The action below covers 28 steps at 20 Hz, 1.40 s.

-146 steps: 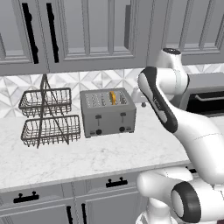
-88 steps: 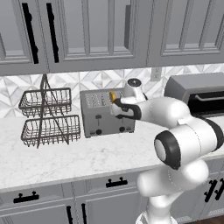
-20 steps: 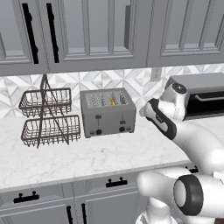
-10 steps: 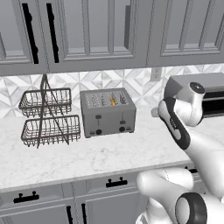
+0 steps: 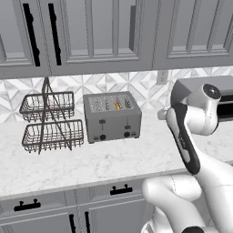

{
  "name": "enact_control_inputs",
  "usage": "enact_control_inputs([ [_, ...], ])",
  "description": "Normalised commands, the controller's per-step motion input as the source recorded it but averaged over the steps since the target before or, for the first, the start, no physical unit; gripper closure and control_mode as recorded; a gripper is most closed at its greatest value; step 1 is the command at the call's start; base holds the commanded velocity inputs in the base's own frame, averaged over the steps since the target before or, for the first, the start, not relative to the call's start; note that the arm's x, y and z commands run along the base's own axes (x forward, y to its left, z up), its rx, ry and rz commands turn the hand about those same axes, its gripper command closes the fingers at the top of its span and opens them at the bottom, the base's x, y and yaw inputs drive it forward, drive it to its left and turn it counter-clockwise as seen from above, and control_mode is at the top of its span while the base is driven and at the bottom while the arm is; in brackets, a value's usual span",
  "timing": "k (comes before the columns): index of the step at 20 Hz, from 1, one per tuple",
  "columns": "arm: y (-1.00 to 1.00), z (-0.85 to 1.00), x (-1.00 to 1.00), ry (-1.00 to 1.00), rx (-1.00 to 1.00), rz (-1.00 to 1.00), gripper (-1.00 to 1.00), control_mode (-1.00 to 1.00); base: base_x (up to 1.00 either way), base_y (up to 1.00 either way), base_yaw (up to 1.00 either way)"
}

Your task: Start the toaster. Once the lever pops up, take the bread to the plate on the dining counter.

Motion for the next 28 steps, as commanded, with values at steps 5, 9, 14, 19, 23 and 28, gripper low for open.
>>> enact_control_inputs([
  [5, 0.24, 0.12, -0.18, -0.01, 0.00, -0.04, 1.00, -1.00, 0.00, 0.00, 0.00],
  [9, 0.02, 0.00, -0.11, 0.00, 0.01, 0.00, 1.00, -1.00, 0.00, 0.00, 0.00],
  [14, 0.00, 0.00, 0.00, 0.00, 0.03, 0.00, 1.00, -1.00, 0.00, 0.00, 0.00],
  [19, 0.00, 0.00, 0.00, 0.00, 0.00, 0.00, 1.00, -1.00, 0.00, 0.00, 0.00],
  [23, 0.00, 0.00, 0.00, 0.00, 0.00, 0.00, 1.00, -1.00, 0.00, 0.00, 0.00],
  [28, 0.00, 0.00, 0.00, 0.00, 0.00, 0.00, 1.00, -1.00, 0.00, 0.00, 0.00],
])
